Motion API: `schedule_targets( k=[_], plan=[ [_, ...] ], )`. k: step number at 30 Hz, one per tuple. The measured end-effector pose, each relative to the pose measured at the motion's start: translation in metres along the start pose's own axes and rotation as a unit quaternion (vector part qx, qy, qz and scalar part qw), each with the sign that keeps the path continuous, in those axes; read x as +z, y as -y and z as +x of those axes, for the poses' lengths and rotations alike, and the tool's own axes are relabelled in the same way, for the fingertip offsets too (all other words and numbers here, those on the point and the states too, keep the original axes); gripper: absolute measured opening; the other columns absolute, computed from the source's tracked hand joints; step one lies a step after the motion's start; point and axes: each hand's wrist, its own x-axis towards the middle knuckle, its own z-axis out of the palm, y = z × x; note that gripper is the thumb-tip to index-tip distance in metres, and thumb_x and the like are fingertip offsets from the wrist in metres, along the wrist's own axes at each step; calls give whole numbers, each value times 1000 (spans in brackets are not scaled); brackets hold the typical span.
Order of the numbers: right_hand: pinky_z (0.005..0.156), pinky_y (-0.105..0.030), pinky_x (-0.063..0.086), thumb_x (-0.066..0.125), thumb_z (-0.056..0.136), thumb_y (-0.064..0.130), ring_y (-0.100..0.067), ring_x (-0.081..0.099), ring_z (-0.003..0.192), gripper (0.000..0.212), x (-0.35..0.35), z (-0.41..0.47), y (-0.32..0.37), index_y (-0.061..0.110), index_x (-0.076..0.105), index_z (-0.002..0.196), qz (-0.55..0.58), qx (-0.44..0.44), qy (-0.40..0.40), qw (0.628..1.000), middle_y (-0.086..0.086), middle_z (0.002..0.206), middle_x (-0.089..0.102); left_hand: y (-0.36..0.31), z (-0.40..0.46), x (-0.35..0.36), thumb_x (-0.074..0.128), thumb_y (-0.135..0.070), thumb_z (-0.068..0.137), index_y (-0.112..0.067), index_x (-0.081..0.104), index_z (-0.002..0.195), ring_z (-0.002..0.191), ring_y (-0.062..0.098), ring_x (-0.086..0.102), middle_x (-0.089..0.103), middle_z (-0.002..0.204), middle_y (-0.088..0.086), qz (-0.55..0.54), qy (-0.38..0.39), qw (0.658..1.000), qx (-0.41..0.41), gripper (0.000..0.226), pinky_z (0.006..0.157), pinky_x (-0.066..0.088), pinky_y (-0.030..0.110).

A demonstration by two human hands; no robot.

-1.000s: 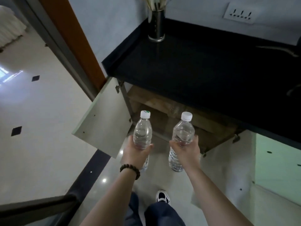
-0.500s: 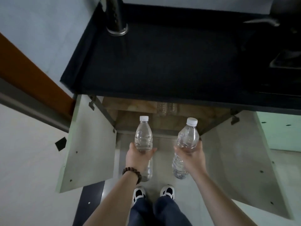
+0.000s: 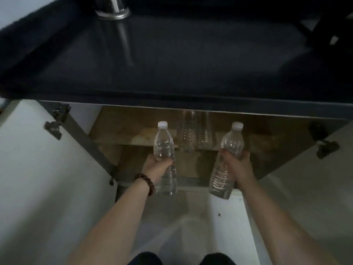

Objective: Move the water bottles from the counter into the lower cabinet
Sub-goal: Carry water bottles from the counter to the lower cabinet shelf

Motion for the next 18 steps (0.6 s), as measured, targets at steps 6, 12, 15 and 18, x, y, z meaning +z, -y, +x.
schedule_targets(
  k=[6,12,15,18],
  plan=[
    [87,-43,52,72,72,48,-29,63,103,79,9,100,12,14,40,136,-12,-7,22,1000,-8,120,60,-33,69,6,69,-38,85,-24,62,87,72,13,62,66,84,-2,84,-38,991,100,16,57,53,24],
    [74,-36,53,70,80,41,-27,66,84,45,24,135,28,10,60,110,-45,-27,29,998,-11,98,68,-57,106,18,72,-43,80,-15,60,96,95,26,62,62,96,5,115,-71,980,148,34,89,52,37],
    [90,-44,52,73,76,41,-31,65,98,53,27,141,25,11,59,117,-92,-24,32,995,-13,109,66,-57,117,27,69,-46,82,-16,63,101,101,27,62,64,105,5,126,-61,976,170,36,92,51,37],
    [87,-39,51,70,81,32,-27,62,94,40,28,147,15,8,60,111,-137,-27,22,990,-9,98,64,-46,133,36,63,-50,84,-24,64,92,90,23,63,68,98,2,182,-70,959,206,27,82,52,34]
  ],
)
